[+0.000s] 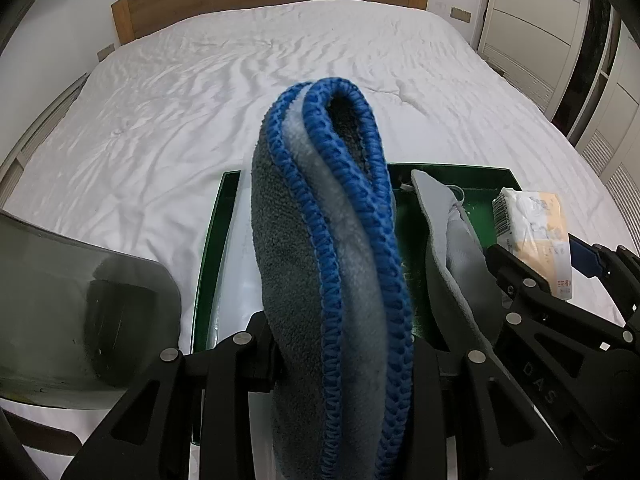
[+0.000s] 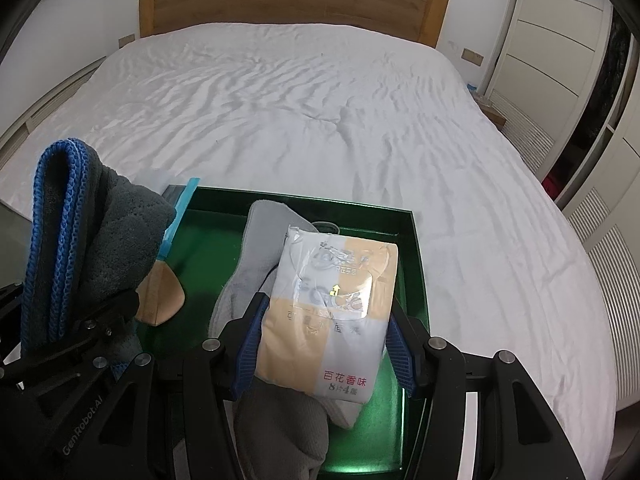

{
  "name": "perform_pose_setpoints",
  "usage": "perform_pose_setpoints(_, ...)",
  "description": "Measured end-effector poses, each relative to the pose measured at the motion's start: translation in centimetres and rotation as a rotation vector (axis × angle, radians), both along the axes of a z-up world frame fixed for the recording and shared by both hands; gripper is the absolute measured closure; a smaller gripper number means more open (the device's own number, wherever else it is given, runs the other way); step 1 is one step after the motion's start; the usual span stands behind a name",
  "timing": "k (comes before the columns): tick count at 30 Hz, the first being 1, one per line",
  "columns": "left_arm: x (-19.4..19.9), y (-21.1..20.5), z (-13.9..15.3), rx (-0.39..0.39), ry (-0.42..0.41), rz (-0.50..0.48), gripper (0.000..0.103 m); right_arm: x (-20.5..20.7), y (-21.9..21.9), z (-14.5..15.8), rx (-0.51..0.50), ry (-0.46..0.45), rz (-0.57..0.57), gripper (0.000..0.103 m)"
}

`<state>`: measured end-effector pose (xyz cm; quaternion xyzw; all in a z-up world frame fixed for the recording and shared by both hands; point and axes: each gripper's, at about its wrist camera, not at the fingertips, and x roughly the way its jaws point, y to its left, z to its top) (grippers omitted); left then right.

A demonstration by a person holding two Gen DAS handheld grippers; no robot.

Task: Organize soft objects
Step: 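Lower the towel and tissue pack into the tray and open both tools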

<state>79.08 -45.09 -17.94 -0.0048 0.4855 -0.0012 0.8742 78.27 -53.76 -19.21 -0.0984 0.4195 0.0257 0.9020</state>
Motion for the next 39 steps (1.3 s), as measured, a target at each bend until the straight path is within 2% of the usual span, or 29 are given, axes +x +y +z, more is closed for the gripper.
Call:
perform_pose_setpoints(26,0.4,0.3,-1.1,0.006,0.029,-0.007,0.070,0.3,-0.5,-0.9,0.031,0.033,-0.009,0.043)
perform_pose_setpoints(30,0.4,0.3,-1.2,-0.005,0.024,-0.013,0.065,0.2,-0.4,-0.8,0.026,0.025,-0.014,0.032)
perform_pose_setpoints(36,0.4,0.4,-1.3,-0.024,0.023,-0.008,0.061,0.0,-0.5,-0.8,0.018,0.022,-0.017,0.030)
perform_pose_setpoints(38,0.2,0.3,-1.2,-0.021,0.021,-0.008,0.053,0.0,-0.6,-0.7,0.009,0.017,-0.023,0.030)
perform_pose_setpoints(39,0.2,0.4,-1.0,-0.012,0.011,-0.005,0.045,-0.1,-0.8,-0.6,0.007,0.013,-0.028,0.030)
